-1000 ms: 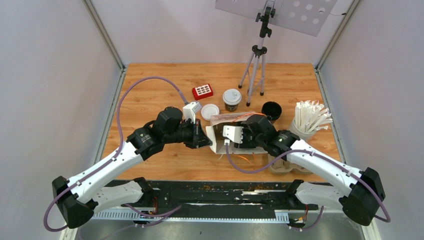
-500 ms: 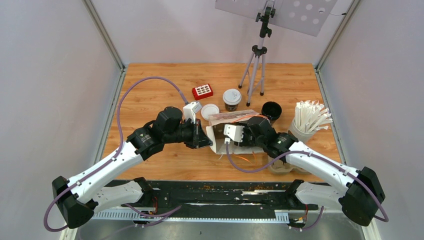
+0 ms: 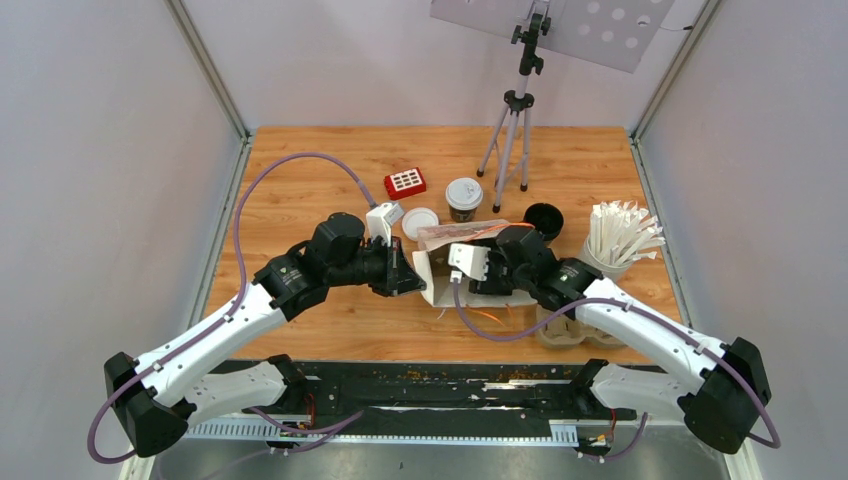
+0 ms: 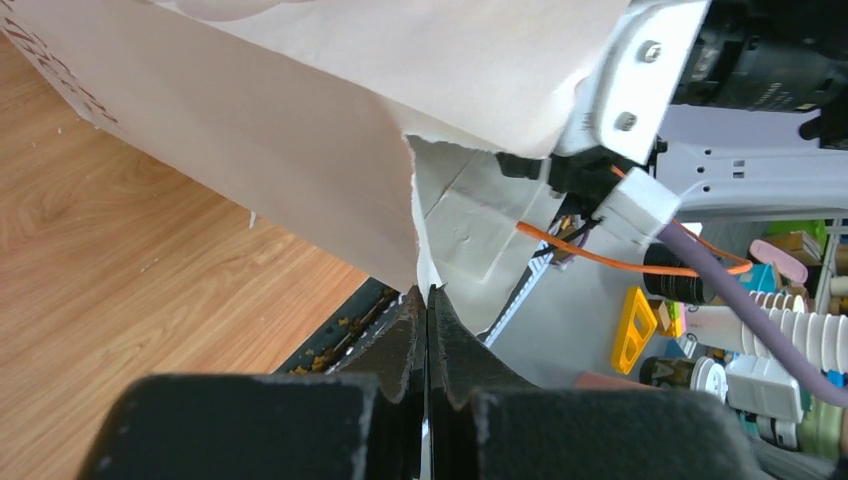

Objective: Pack the takeout coffee

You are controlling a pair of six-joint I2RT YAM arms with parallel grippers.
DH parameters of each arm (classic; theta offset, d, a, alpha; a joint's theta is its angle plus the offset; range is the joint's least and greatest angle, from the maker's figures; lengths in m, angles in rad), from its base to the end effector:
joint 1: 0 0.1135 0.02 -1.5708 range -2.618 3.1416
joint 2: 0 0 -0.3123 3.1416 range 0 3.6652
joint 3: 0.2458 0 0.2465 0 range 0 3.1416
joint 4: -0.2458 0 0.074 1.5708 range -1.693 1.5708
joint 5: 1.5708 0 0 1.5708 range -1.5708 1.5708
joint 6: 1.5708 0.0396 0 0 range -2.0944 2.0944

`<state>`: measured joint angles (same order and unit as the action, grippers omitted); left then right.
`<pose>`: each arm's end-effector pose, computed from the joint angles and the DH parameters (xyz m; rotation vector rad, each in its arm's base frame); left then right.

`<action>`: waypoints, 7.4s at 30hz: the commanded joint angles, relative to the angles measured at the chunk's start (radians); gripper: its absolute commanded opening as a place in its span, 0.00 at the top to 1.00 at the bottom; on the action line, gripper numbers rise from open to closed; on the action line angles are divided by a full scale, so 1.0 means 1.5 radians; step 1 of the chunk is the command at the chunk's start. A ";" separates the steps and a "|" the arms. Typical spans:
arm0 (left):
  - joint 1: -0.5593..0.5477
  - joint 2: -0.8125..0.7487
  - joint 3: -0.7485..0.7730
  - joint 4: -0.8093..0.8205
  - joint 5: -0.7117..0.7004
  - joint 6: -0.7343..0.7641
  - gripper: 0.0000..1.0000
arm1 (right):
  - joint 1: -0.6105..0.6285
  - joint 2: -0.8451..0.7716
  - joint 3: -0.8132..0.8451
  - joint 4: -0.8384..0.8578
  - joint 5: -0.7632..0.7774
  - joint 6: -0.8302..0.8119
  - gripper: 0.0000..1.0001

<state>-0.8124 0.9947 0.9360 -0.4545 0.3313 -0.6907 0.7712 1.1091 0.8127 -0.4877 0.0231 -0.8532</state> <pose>0.1207 -0.1462 0.3665 0.3640 2.2813 -1.1981 0.1494 0.1440 0.3004 -1.7019 1.6286 -0.0673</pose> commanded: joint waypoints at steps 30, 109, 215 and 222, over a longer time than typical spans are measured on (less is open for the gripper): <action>-0.002 -0.077 0.197 -0.314 -0.110 -0.124 1.00 | 0.113 0.075 0.282 -0.327 -0.249 0.095 0.40; 0.074 -0.038 0.288 -0.573 -0.292 -0.013 1.00 | 0.129 0.025 0.448 -0.110 -0.103 0.501 0.33; 0.075 -0.135 0.301 -0.487 -0.398 0.097 0.24 | -0.191 0.545 0.455 0.166 -0.024 0.480 0.12; 0.075 -0.133 0.312 -0.517 -0.407 0.086 0.25 | -0.192 0.538 0.450 0.165 -0.030 0.483 0.21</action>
<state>-0.7052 0.7948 1.3811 -1.2026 -0.2554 -0.5556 0.4774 1.9137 1.4544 -0.2432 -0.0170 -0.1394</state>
